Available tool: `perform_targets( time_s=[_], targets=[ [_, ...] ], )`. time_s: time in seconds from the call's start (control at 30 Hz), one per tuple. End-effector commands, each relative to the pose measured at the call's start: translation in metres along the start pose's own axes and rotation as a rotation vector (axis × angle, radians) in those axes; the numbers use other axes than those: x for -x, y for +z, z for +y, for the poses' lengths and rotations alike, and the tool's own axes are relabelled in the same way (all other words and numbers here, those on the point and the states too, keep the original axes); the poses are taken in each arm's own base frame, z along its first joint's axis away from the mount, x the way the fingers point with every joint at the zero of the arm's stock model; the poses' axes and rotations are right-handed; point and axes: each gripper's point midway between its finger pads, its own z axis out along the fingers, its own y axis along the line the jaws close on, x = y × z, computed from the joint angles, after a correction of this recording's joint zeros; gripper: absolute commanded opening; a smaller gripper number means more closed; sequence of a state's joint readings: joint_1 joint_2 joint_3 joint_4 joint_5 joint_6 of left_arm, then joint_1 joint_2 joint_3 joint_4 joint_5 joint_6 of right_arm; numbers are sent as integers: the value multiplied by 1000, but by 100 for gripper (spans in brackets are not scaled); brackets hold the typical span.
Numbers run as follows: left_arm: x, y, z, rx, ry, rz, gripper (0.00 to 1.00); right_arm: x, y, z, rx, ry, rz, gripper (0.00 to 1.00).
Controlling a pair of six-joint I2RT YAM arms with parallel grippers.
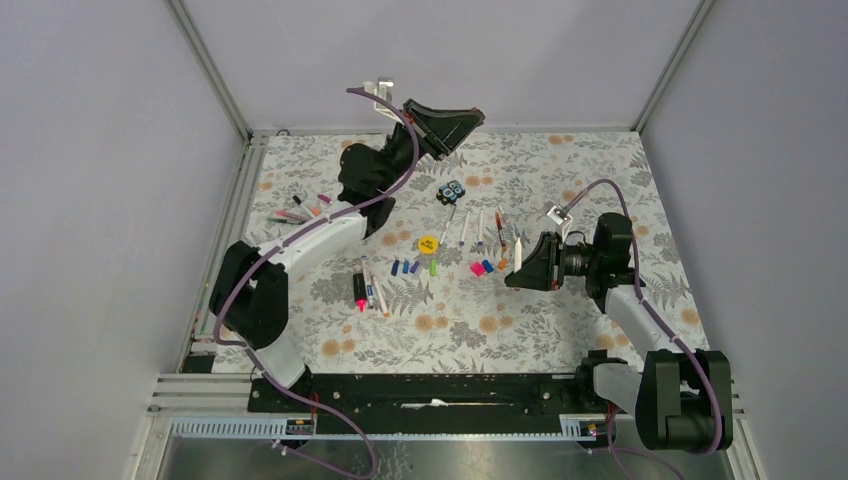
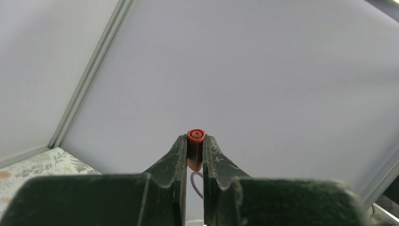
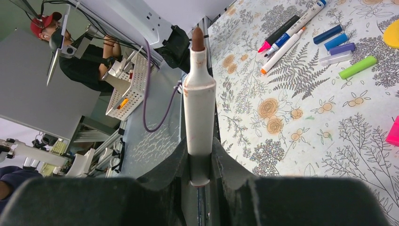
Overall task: Open the pen caps
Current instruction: Place the pen cap at the center of the board.
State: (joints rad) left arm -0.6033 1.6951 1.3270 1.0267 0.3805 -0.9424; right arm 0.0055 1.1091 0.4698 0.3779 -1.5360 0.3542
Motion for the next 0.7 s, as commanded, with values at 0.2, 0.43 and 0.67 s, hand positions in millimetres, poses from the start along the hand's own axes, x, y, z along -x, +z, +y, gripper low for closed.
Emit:
perform_targets(
  time_s=[0.2,0.43,0.67],
  targets=[
    [-35,-74,-11,117,8,201,0,13,-16,-9,-59,-95,-56,0],
    [-92,-164,19,395,-58,406,0,27,-35,-39,-215,-113,-125,0],
    [-143,-227,44,574,-148,506,0,17,-61,-84,-529,-145,-49,0]
  ],
)
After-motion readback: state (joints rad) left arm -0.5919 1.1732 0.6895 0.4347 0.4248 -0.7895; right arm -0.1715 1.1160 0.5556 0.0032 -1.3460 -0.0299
